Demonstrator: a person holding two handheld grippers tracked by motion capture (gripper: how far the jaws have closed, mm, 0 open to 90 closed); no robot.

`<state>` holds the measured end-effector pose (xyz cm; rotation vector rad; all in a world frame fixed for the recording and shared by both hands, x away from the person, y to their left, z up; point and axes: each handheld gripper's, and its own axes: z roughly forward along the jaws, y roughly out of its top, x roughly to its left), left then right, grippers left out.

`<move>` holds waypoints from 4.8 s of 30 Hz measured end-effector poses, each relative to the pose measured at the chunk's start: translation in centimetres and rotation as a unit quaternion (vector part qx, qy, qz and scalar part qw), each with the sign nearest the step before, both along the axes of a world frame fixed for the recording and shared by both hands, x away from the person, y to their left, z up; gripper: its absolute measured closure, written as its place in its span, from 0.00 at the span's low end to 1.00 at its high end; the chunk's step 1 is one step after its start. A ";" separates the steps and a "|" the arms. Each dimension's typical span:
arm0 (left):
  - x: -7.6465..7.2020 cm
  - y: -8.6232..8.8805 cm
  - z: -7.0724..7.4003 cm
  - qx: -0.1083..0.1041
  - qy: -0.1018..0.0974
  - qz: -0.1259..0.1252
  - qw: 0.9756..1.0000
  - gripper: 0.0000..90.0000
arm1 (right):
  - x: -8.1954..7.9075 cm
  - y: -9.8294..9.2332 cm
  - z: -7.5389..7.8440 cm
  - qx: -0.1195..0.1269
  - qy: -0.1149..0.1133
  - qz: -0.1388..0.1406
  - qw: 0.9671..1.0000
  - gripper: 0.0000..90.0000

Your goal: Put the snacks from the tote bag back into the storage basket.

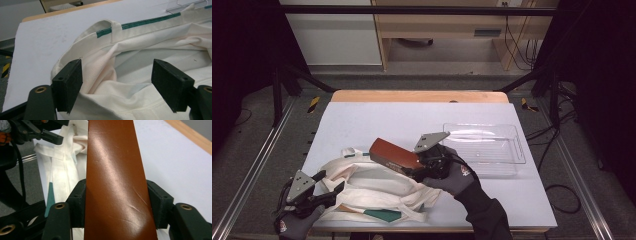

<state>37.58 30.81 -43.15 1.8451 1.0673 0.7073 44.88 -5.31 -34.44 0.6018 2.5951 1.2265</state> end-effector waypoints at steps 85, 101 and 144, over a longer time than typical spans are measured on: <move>0.1 -0.2 -0.1 0.004 0.004 -0.003 1.000 0.27 | 8.4 -18.1 -2.2 -0.028 -0.014 -0.175 0.984 0.48; 0.1 -0.2 -0.1 0.005 0.005 -0.004 1.000 0.27 | 8.8 -18.0 -3.8 -0.042 -0.001 -0.147 0.988 0.48; 0.2 -0.3 -0.2 0.006 0.007 -0.008 1.000 0.27 | 9.9 -17.8 -7.7 -0.082 0.046 -0.135 0.986 0.47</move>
